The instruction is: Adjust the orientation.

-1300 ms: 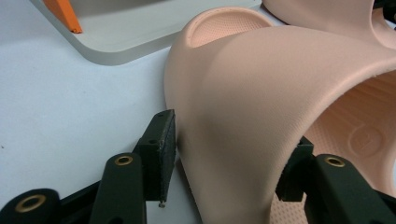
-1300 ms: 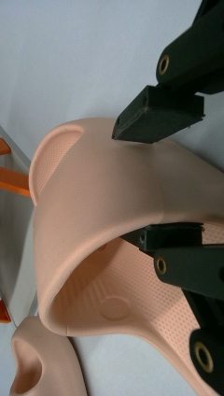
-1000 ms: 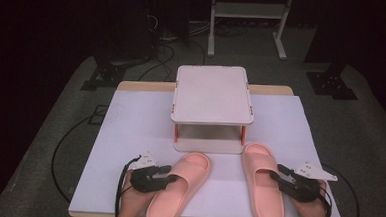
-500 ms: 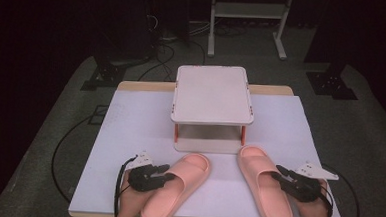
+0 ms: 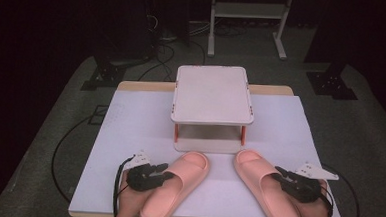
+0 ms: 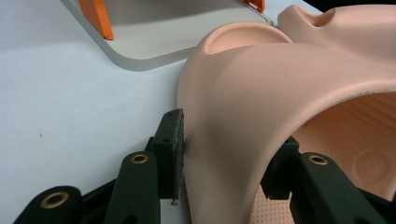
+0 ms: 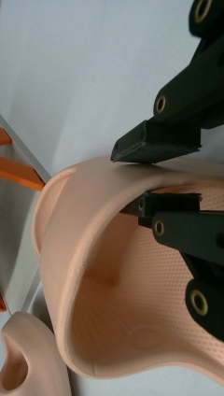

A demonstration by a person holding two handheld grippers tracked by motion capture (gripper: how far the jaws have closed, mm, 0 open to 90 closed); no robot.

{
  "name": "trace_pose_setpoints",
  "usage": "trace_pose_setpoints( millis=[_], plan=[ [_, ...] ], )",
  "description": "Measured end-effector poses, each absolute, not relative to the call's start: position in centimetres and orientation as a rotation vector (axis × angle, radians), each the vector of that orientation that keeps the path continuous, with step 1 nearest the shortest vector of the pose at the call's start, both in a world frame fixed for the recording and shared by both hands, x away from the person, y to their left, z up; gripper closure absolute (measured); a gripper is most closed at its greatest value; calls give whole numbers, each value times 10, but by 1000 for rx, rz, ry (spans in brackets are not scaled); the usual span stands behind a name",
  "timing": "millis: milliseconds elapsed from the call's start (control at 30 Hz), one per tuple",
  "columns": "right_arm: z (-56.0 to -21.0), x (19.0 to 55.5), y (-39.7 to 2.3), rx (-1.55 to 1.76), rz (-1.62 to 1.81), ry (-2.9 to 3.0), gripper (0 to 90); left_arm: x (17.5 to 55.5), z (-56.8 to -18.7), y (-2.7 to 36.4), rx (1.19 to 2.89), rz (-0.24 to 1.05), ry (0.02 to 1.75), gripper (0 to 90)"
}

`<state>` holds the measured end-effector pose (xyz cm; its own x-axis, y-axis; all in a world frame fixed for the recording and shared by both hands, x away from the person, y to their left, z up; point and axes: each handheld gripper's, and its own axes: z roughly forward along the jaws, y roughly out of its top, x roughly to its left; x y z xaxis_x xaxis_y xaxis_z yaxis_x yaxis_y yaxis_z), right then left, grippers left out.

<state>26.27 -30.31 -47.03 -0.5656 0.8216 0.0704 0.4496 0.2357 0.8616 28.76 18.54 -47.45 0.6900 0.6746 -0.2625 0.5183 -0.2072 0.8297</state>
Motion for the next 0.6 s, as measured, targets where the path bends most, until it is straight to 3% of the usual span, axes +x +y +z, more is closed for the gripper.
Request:
trace_pose_setpoints(
  millis=[600],
  plan=[
    [-465,259,-294,1142,1311,2131,768,288,-471,190,1830,183,932,590]
  ],
)
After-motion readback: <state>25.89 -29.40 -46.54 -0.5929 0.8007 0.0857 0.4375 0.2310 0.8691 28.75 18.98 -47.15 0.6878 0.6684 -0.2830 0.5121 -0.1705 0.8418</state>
